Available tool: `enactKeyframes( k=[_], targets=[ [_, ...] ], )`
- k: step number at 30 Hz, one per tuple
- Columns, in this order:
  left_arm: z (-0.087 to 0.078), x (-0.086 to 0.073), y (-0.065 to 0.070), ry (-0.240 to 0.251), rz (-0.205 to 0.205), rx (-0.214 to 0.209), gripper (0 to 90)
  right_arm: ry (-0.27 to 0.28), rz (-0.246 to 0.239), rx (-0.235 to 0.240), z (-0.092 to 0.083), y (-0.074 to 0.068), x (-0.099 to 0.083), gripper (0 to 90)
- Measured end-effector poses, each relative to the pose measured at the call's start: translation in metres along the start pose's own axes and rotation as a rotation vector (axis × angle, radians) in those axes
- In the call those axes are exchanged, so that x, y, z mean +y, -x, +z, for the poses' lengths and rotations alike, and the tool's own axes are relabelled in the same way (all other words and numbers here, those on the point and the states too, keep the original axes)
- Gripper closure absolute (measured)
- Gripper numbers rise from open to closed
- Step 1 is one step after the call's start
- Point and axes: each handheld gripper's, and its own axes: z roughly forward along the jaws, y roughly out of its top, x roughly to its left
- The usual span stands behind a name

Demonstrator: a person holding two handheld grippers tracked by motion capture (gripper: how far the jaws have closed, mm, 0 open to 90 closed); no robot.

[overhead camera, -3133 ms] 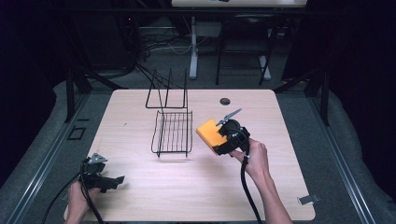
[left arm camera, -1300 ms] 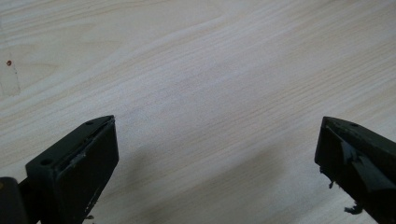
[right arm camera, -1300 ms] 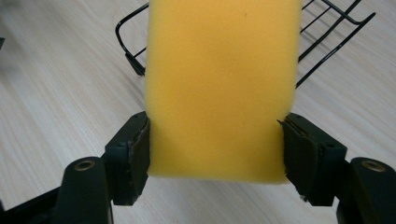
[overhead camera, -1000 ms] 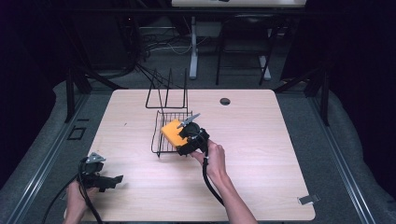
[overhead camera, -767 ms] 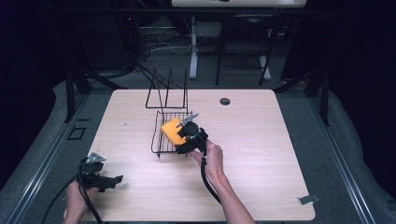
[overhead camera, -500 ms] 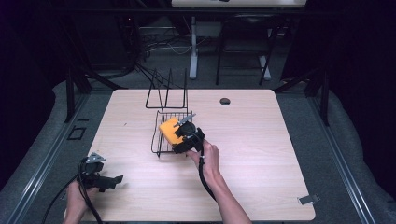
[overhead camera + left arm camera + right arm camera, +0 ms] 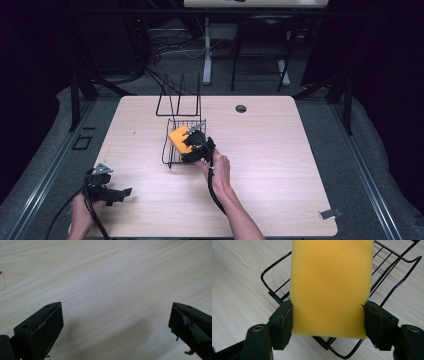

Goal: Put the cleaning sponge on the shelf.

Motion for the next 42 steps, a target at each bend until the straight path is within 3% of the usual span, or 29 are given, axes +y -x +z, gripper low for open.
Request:
enactKeyframes(
  k=[8,25,28,33,35,36,37,38,42],
  targets=[
    [-0.001,0.0,0.0,0.002,-0.002,0.001,0.0,-0.014,0.015,-0.034,0.008,-0.001,0.0,29.9],
    [0.001,0.0,0.001,-0.008,0.005,-0.005,0.0,-0.009,0.053,-0.03,0.018,-0.003,0.0,24.7],
    [0.0,0.0,0.002,-0.003,0.005,0.0,0.0,-0.047,0.03,-0.038,0.019,0.0,0.0,24.6],
    [0.0,0.0,0.001,-0.006,0.002,-0.005,0.0,-0.028,0.051,-0.032,0.023,-0.002,-0.002,23.0],
    [0.0,0.0,0.0,-0.007,0.002,-0.005,0.0,-0.036,0.046,-0.027,0.023,-0.001,-0.001,18.4],
    [0.0,0.0,0.0,-0.008,0.002,-0.006,0.0,0.0,0.07,-0.025,0.023,-0.003,-0.003,16.8],
    [0.0,0.0,0.001,-0.007,0.0,-0.005,0.0,0.0,0.07,-0.025,0.023,-0.003,-0.003,16.8],
    [0.0,0.0,0.001,-0.007,0.003,-0.005,0.0,-0.03,0.04,-0.023,0.019,0.0,-0.002,15.8],
    [0.001,0.0,0.002,-0.002,0.005,0.0,0.0,-0.017,0.037,-0.024,0.014,0.0,-0.003,12.4]
  ],
)
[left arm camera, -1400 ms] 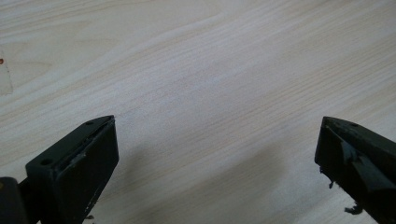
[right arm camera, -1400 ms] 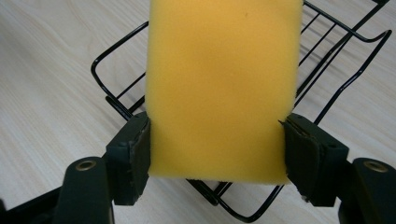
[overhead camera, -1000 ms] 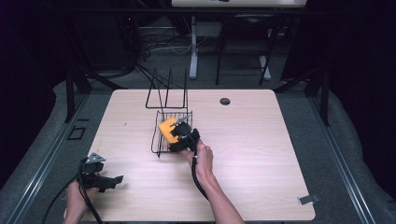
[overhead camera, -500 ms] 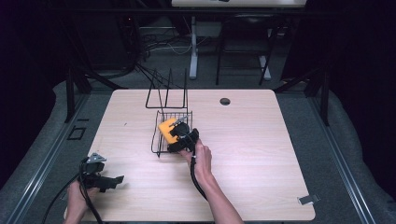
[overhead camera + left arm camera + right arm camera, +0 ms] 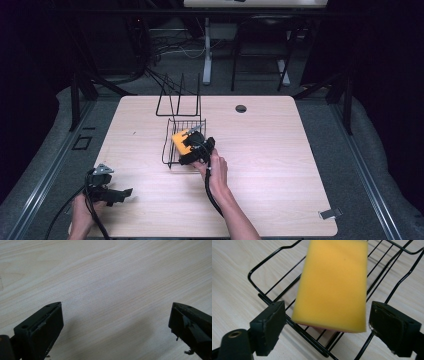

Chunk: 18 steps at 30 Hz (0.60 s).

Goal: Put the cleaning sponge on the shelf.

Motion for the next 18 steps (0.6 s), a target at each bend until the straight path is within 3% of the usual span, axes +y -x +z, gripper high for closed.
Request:
enactKeyframes(
  k=[5,6,13,18],
  targets=[
    [-0.001,0.0,0.0,-0.002,-0.002,-0.002,0.0,0.012,-0.029,0.019,-0.01,-0.001,-0.004,7.1],
    [-0.001,0.0,0.0,-0.002,-0.002,-0.001,0.0,0.037,-0.02,0.025,-0.014,-0.001,-0.007,5.1],
    [0.0,0.0,0.001,0.0,-0.001,0.003,0.0,0.061,-0.034,0.046,-0.029,0.005,-0.013,1.5],
    [0.0,0.0,0.001,-0.002,0.006,0.003,0.0,0.083,-0.062,0.055,-0.05,0.008,-0.021,0.0]
  ],
)
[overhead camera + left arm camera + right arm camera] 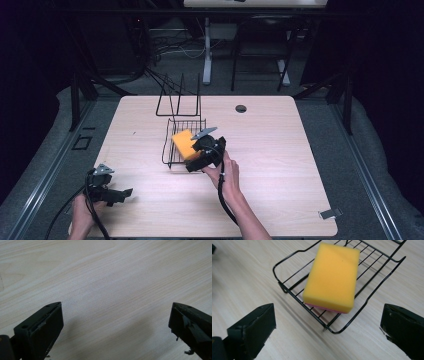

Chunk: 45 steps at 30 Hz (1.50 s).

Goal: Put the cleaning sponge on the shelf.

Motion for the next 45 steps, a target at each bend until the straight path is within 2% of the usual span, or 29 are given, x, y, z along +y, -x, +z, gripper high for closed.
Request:
enactKeyframes(
  k=[4,8,10,11,16,19,20,21,23,28,32,35,37,39,40,43,45],
  targets=[
    [0.0,0.001,0.001,-0.004,0.0,-0.003,0.0,0.029,0.003,-0.001,-0.023,0.003,-0.011,0.0],
    [0.0,0.0,0.0,-0.003,-0.004,-0.002,0.0,0.021,0.007,-0.004,-0.037,0.01,-0.02,0.0],
    [-0.001,0.0,0.0,-0.002,-0.002,-0.002,0.0,0.023,0.016,-0.011,-0.052,0.017,-0.031,0.0],
    [-0.001,0.0,0.0,-0.002,-0.004,0.0,0.0,0.023,0.016,-0.011,-0.052,0.017,-0.031,0.0],
    [0.0,0.0,0.001,-0.002,-0.003,0.004,0.0,-0.01,0.014,-0.055,-0.076,0.029,-0.051,0.0],
    [0.0,0.001,0.001,-0.006,0.003,0.003,0.0,-0.011,0.031,-0.072,-0.092,0.038,-0.065,0.0],
    [0.0,0.0,0.002,-0.005,0.001,0.004,0.0,-0.014,0.038,-0.09,-0.102,0.043,-0.076,0.0],
    [0.0,0.0,0.002,-0.002,-0.002,0.007,0.0,-0.014,0.038,-0.09,-0.102,0.043,-0.076,0.0],
    [0.0,0.0,0.002,-0.01,0.002,0.005,0.0,-0.027,0.047,-0.103,-0.111,0.049,-0.086,0.0],
    [0.0,0.0,0.002,-0.009,0.004,0.009,0.0,-0.046,0.113,-0.131,-0.129,0.066,-0.119,0.0],
    [0.003,0.0,0.002,-0.011,0.0,0.01,0.0,-0.059,0.179,-0.149,-0.137,0.082,-0.147,0.0],
    [0.004,0.0,0.002,-0.014,0.008,0.006,0.0,-0.092,0.216,-0.151,-0.137,0.09,-0.167,0.6],
    [0.004,0.0,0.003,-0.015,0.001,0.003,0.0,-0.108,0.23,-0.158,-0.133,0.093,-0.178,1.1],
    [0.006,-0.001,0.003,-0.023,0.01,0.004,0.0,-0.1,0.247,-0.157,-0.129,0.096,-0.19,1.6],
    [0.007,0.0,0.003,-0.028,0.02,0.001,0.0,-0.114,0.252,-0.152,-0.127,0.097,-0.195,1.7],
    [0.009,0.0,0.004,-0.032,0.026,0.0,0.0,-0.144,0.246,-0.163,-0.122,0.101,-0.203,1.7],
    [0.009,0.0,0.005,-0.033,0.023,0.0,0.0,-0.142,0.261,-0.152,-0.123,0.105,-0.207,1.7]
  ],
)
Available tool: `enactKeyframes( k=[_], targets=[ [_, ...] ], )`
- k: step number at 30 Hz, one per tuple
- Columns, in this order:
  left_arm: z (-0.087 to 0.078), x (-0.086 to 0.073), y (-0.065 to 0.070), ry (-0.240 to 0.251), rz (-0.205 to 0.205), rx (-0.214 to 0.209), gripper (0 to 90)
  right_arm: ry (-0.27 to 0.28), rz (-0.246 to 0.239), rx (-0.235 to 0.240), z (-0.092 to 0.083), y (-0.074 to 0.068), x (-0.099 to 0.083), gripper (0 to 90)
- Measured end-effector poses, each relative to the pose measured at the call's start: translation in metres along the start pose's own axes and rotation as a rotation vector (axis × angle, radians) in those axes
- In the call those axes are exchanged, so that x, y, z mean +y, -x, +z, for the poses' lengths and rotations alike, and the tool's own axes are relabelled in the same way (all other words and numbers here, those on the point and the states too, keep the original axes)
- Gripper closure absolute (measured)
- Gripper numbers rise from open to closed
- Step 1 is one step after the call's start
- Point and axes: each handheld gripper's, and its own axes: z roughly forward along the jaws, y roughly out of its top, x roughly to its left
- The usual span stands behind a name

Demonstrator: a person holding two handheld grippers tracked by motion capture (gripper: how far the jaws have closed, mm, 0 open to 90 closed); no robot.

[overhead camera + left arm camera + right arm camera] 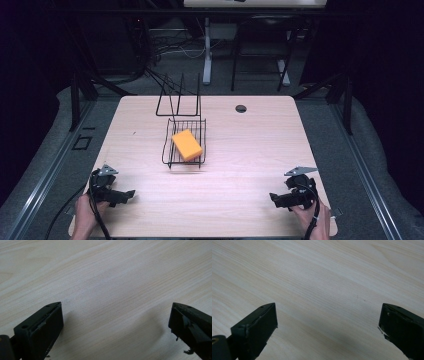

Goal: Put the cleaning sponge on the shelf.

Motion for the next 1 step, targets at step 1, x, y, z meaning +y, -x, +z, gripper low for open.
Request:
enactKeyframes(
  k=[1],
  targets=[
    [0.0002,0.0,0.0004,0.001,-0.001,0.002,0.0,0.005,0.007,-0.005,-0.0002,0.0015,-0.0011,1.7]
  ],
)
